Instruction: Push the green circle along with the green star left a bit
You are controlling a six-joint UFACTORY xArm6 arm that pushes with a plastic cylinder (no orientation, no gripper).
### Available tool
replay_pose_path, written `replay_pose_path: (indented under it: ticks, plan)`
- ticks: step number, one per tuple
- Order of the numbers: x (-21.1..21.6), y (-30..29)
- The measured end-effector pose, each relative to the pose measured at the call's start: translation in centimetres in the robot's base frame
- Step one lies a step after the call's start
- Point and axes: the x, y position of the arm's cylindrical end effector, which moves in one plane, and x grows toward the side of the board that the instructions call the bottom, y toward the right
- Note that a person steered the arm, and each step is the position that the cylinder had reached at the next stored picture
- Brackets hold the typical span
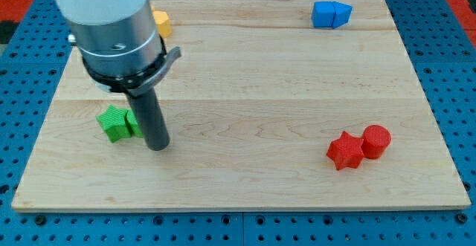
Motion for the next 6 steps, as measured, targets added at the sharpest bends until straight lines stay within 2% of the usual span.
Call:
replay_pose_path:
  ticks: [3, 6]
  plan:
    - [-2.0, 3.5]
    - [-2.3, -2.4]
